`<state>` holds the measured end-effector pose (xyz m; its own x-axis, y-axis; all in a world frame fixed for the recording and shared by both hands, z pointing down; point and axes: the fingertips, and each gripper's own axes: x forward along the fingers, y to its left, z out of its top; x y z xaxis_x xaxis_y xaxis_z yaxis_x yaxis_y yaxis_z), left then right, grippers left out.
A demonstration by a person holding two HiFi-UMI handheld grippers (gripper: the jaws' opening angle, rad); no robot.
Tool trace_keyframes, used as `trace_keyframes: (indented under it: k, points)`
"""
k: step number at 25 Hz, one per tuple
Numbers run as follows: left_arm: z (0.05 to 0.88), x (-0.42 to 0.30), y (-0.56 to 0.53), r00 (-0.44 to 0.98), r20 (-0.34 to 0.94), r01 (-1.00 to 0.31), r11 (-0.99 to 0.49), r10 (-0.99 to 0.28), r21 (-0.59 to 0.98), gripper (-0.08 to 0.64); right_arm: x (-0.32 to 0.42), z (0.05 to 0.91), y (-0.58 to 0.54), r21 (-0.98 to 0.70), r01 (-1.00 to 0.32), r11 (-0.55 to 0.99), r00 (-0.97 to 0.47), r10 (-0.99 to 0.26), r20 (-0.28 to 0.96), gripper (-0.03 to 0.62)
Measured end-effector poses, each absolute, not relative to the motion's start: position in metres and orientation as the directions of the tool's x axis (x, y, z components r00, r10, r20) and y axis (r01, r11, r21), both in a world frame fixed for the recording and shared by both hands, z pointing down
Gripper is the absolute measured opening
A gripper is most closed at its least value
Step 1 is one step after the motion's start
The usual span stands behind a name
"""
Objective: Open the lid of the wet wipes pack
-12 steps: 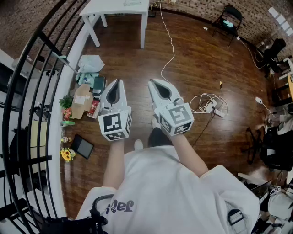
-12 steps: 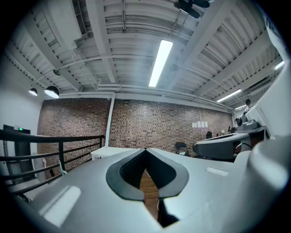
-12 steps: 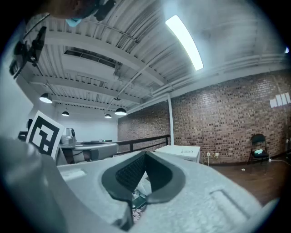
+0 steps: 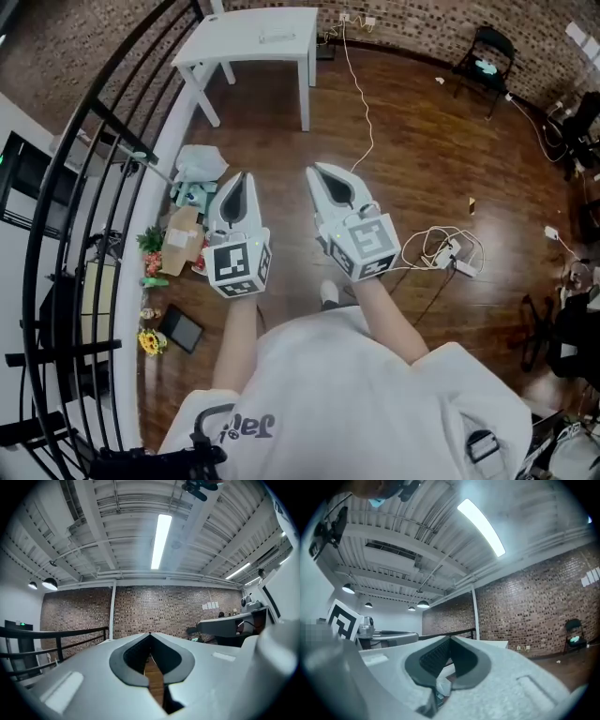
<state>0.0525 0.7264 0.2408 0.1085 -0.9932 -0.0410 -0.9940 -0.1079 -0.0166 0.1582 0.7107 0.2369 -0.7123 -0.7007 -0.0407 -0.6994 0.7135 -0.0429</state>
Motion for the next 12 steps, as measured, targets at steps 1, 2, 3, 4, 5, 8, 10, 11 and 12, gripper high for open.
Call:
trace_keyframes:
  k: [1, 2, 3, 4, 5, 8, 10, 11, 12]
  points:
    - [0.24, 0.058, 0.715, 0.106, -0.044, -0.994, -0.105, -0.993, -0.018, 0.015, 0.164, 0.234, 0.699, -0.042, -0.699, 0.714, -0.712, -0.7, -0.049, -0.008]
    - [0.239, 0.065, 0.703, 0.106, -0.046, -0.994, -0.105, -0.993, -0.019, 0.015, 0.171, 0.232, 0.687, -0.041, -0.7, 0.713, -0.711, -0.701, -0.054, -0.008]
    - [0.239, 0.073, 0.692, 0.108, -0.046, -0.994, -0.107, -0.993, -0.02, 0.015, 0.178, 0.232, 0.676, -0.042, -0.701, 0.712, -0.71, -0.702, -0.056, -0.008]
    - [0.239, 0.08, 0.682, 0.109, -0.046, -0.994, -0.108, -0.993, -0.022, 0.015, 0.184, 0.232, 0.665, -0.044, -0.7, 0.713, -0.711, -0.701, -0.055, -0.008]
    - [0.24, 0.087, 0.672, 0.108, -0.044, -0.994, -0.107, -0.993, -0.024, 0.015, 0.189, 0.233, 0.657, -0.046, -0.698, 0.715, -0.713, -0.699, -0.052, -0.008]
    - [0.248, 0.104, 0.651, 0.105, -0.019, -0.994, -0.104, -0.994, -0.032, 0.015, 0.202, 0.245, 0.637, -0.065, -0.69, 0.721, -0.72, -0.693, -0.036, -0.008]
    - [0.253, 0.115, 0.642, 0.106, 0.0, -0.994, -0.106, -0.994, -0.042, 0.015, 0.212, 0.255, 0.625, -0.09, -0.689, 0.719, -0.721, -0.693, -0.024, -0.008]
    - [0.257, 0.12, 0.636, 0.106, 0.01, -0.993, -0.107, -0.994, -0.048, 0.015, 0.216, 0.26, 0.619, -0.102, -0.69, 0.717, -0.719, -0.694, -0.016, -0.008]
    - [0.26, 0.124, 0.631, 0.105, 0.021, -0.993, -0.106, -0.994, -0.051, 0.015, 0.22, 0.264, 0.613, -0.112, -0.689, 0.716, -0.719, -0.695, -0.008, -0.008]
